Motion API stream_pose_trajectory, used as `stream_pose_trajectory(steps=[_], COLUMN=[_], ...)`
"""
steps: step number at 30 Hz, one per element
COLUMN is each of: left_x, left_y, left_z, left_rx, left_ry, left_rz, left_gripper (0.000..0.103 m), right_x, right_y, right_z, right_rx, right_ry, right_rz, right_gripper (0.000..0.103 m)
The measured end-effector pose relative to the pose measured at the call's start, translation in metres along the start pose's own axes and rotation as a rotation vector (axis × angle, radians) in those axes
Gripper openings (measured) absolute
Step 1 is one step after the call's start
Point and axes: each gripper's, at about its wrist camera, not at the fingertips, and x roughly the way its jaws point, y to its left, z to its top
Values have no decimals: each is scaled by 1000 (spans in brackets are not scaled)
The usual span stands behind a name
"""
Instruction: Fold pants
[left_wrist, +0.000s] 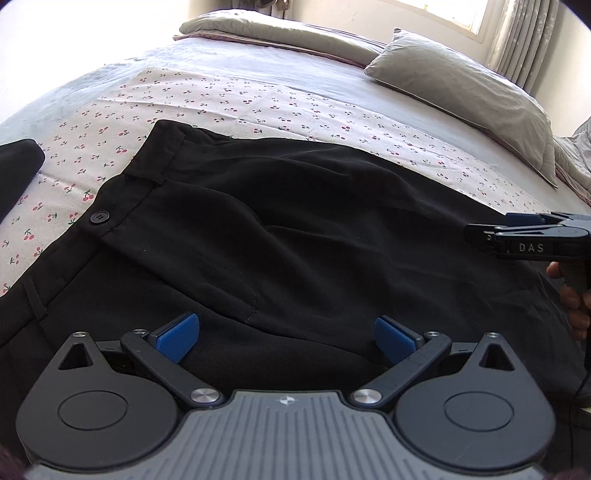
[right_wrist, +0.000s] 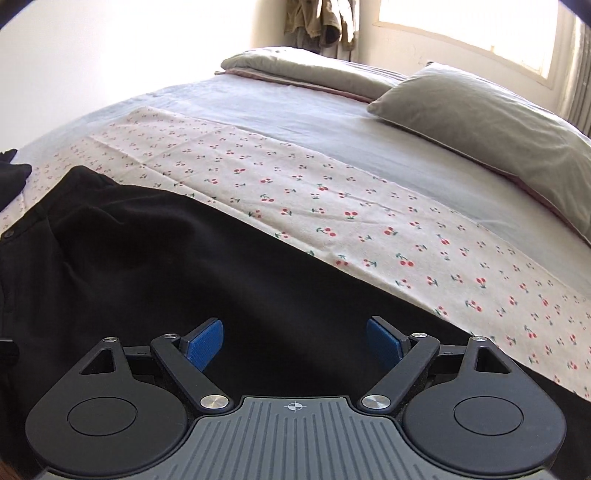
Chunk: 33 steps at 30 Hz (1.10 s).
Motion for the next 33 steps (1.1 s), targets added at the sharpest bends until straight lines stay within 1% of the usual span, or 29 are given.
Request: stream_pose_trajectory(steps=[4,6,9,12,14,15,17,20,22,23,24,25,28,31,33], left_x=[9,14,18,16,16,16,15,14,14,14,13,13,13,9,6], left_y=[1,2,3,4,5,6,7,6,8,9,10,12,17,23,29], left_z=[3,5,5,4,4,4,4,4,4,5,5,5,8,11,14], left_rx=[-5,7,22,24,22,18,13,6,-2,-8,-16,-27,-57,-90,-115], left_ry=[14,17,16,14,16,17,19,22,24,25,26,26,30,31,28], left_rz=[10,22,42,40,35,32,29,24,17,14,11,9,-4,-33,-60], left_gripper=[103,103,103,103,103,103,103,103,103,103,103,103,103,103,103], right_x=[25,35,51,57,58,59,60,59,58,57,56,53,37,8,-20], right_y=[3,2,4,6,6,7,8,11,14,15,16,16,16,20,29], right_z=[20,28,35,37,38,39,40,41,41,41,42,43,44,45,44], right_rx=[-14,-15,-38,-41,-31,-25,-23,-23,-30,-32,-29,-20,11,30,31], right_ry=[6,10,38,32,28,27,27,28,25,24,26,25,-4,-45,-81], right_rz=[22,39,51,66,77,82,86,89,79,66,58,56,52,48,49], right_gripper=[84,80,73,72,67,62,58,46,27,22,12,6,0,0,0])
